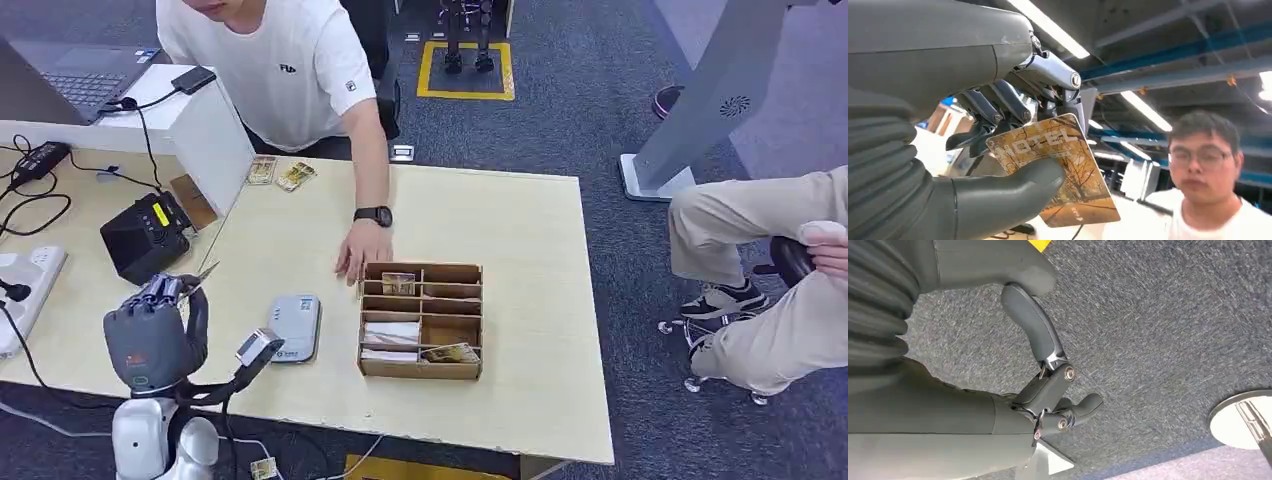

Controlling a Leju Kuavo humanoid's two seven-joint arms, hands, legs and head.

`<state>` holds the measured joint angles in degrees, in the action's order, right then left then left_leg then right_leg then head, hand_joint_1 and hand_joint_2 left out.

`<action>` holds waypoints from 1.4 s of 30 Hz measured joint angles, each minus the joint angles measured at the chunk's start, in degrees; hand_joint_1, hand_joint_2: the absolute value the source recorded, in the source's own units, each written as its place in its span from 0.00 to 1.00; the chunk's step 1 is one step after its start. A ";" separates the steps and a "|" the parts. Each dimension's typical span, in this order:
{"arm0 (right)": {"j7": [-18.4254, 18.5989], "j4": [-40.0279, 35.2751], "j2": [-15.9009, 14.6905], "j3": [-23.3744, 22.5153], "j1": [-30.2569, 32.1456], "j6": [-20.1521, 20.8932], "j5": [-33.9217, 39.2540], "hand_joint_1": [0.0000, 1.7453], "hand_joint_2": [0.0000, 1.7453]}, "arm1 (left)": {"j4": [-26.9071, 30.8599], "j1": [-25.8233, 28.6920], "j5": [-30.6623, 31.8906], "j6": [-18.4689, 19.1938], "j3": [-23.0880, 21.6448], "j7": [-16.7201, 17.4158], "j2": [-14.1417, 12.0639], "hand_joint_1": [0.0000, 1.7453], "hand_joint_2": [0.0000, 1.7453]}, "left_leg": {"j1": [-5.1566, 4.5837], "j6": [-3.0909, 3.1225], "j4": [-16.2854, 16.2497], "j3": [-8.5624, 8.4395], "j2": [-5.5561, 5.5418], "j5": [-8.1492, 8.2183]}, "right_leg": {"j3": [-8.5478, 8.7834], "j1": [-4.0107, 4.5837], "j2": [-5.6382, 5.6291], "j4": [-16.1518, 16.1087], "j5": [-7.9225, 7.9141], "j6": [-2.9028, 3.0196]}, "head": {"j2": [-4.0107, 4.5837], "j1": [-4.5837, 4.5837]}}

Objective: Pass the card to the sensor for recognition and then transmit it.

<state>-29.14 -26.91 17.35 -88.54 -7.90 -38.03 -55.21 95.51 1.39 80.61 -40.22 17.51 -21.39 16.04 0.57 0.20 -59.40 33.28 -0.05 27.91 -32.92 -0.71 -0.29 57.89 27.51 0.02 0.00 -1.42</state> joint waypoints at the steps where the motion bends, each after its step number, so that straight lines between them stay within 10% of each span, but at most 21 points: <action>1: 0.06 0.00 0.00 0.02 0.00 0.00 -0.02 0.00 1.00 | -0.41 0.20 1.00 0.00 -0.65 0.17 0.00 1.00 1.00 | 0.00 0.00 0.00 0.00 0.00 0.00 | 0.00 0.00 0.00 0.00 0.00 0.00 | 0.00 0.00; 18: -0.17 0.07 -0.02 0.00 0.09 0.00 -0.02 0.00 1.00 | -13.67 0.90 0.06 0.02 -2.71 -4.00 0.13 1.00 1.00 | 0.00 0.00 0.00 0.00 0.03 0.01 | -0.03 0.00 -0.02 -0.01 0.00 -0.01 | 0.00 -0.02; 42: -1.16 2.01 -0.39 0.02 0.07 0.00 -0.04 0.00 1.00 | -26.99 -0.91 2.60 -0.07 -6.70 1.88 -0.17 1.00 1.00 | -0.01 0.00 0.00 -0.02 0.03 0.00 | -0.01 0.00 -0.02 -0.01 0.00 -0.01 | 0.00 0.00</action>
<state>-30.29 -24.89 16.96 -88.52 -7.83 -38.03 -55.25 68.53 0.48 83.21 -40.28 10.81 -19.51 15.87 0.56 0.21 -59.40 33.26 -0.02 27.91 -32.93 -0.71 -0.31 57.88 27.52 0.01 0.00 -1.42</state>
